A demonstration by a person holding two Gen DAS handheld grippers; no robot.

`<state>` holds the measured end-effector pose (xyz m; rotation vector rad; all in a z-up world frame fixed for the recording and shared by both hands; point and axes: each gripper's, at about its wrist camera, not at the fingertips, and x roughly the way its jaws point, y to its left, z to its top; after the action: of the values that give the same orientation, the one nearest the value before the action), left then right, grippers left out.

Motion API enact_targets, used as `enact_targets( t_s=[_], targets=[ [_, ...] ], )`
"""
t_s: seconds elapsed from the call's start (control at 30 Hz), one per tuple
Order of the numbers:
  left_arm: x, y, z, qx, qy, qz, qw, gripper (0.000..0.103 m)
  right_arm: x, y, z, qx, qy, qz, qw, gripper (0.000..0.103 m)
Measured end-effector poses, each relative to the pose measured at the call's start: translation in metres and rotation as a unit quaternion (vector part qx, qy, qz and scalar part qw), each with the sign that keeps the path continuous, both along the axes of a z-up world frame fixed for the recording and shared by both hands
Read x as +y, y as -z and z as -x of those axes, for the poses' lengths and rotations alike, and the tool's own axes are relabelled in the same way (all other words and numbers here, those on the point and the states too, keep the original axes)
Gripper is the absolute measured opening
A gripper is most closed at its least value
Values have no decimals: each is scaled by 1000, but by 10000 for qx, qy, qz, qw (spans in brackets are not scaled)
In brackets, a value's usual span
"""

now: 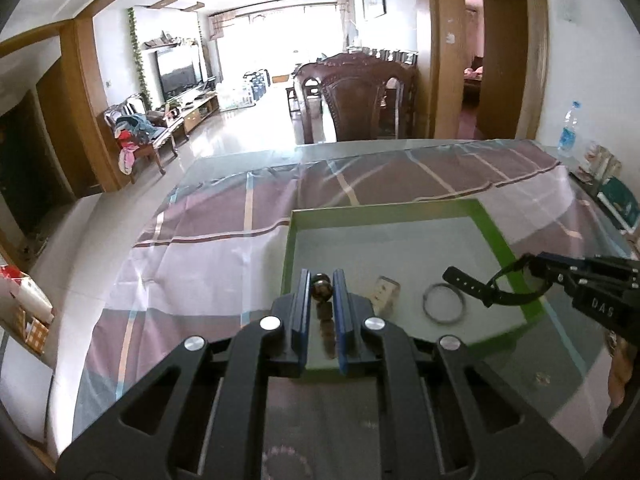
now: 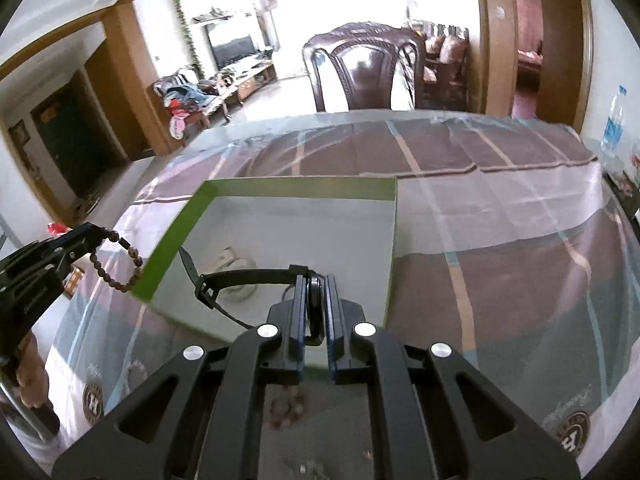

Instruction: Organize jewelry

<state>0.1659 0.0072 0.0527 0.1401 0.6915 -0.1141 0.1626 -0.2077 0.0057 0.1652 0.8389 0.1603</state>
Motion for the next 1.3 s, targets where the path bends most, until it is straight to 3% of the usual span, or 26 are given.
enact_targets(
  t_s=[0.27,0.3,0.33,0.4,0.57,0.63,0.73,0.8,0.9,1.07,1.3],
  targets=[
    [1,39,-38,496,-167,53,9986,14,8,35,-17,317,116,153,9993,11],
    [4,42,-38,510,-193,39,9985,24,8,34,-14,299,108,139,9994,19],
    [5,44,-37,500,-201,24,9985,38,6,32,-10,275,83,96,9995,33],
    [8,45,-30,404,-202,-20,9990,44,3,26,1,168,89,52,9998,48],
    [18,55,10,550,-230,-399,9974,47,-5,11,50,-133,-118,403,9990,48],
    [22,64,31,617,-240,-626,9958,59,-14,16,66,-68,-116,544,9984,48],
    [36,77,61,645,-341,-787,9942,59,-25,36,77,192,-5,880,9959,48],
    [48,88,79,751,-526,-699,9933,59,-35,57,80,467,174,1139,9922,48],
    [62,103,101,895,-864,-441,9913,59,-42,80,83,816,105,858,9929,48],
    [63,119,125,996,-1077,126,9891,61,-39,92,90,939,-112,451,9945,48],
    [31,119,136,852,-861,48,9926,66,-12,91,99,1022,-511,347,9928,48]
  ],
)
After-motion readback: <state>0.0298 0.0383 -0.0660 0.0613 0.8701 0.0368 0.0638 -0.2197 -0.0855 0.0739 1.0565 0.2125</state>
